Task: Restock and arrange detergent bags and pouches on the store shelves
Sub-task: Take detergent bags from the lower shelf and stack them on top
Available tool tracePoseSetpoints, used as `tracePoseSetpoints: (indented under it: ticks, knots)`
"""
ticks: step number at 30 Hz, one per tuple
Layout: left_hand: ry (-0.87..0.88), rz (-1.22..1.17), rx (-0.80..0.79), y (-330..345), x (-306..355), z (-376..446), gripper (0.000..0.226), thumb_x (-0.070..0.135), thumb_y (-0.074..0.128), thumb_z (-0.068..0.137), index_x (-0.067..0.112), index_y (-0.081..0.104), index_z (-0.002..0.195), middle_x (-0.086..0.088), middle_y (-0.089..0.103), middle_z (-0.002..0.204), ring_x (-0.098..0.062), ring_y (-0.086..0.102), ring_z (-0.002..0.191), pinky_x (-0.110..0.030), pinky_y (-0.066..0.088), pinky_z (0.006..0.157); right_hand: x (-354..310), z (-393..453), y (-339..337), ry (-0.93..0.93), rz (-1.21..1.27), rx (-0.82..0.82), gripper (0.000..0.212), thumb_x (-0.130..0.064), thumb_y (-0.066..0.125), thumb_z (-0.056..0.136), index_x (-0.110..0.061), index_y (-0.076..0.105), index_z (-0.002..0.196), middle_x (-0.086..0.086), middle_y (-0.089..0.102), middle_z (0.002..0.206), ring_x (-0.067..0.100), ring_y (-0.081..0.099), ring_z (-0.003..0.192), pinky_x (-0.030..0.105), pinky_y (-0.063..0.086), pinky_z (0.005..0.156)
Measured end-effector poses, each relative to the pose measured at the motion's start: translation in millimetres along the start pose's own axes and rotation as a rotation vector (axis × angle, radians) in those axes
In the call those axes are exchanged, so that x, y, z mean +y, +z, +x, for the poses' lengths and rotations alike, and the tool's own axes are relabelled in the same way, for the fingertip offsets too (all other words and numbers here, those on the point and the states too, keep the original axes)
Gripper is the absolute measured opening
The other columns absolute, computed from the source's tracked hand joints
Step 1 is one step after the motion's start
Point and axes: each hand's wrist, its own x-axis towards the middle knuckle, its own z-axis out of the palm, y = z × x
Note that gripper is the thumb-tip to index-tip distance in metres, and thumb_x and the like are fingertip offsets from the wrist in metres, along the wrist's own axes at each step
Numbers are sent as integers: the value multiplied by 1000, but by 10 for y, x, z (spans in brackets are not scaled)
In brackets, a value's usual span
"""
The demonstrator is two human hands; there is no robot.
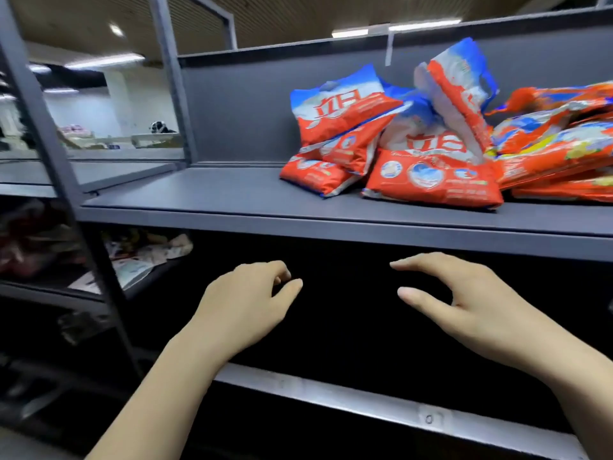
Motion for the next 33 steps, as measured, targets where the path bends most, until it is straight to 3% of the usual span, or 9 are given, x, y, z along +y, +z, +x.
tracePoseSetpoints:
  ticks: [8,18,33]
  knots:
    - [-147,22,-45,-252,-1387,-398,29,58,41,88,37,59,99,21,63,98,-4,58,92,-29,47,77,-842,383,1053,-43,27,-196,45,-58,44,85,-43,50,127,-30,50,124,-12,43,118,13,33,99]
    - [-382,21,-42,-419,-2802,-669,25,59,42,88,40,57,90,23,61,88,0,57,85,-26,47,72,-1631,1054,2130,-142,56,-341,42,-57,45,89,-45,46,130,-31,47,129,-10,40,123,22,35,105]
    - [-578,84,-51,-530,-4605,-327,27,60,37,90,40,55,93,16,64,84,0,58,79,-26,50,72,-2580,2431,3652,-279,174,-520,41,-53,48,91,-41,47,130,-28,48,129,-8,42,122,21,36,103]
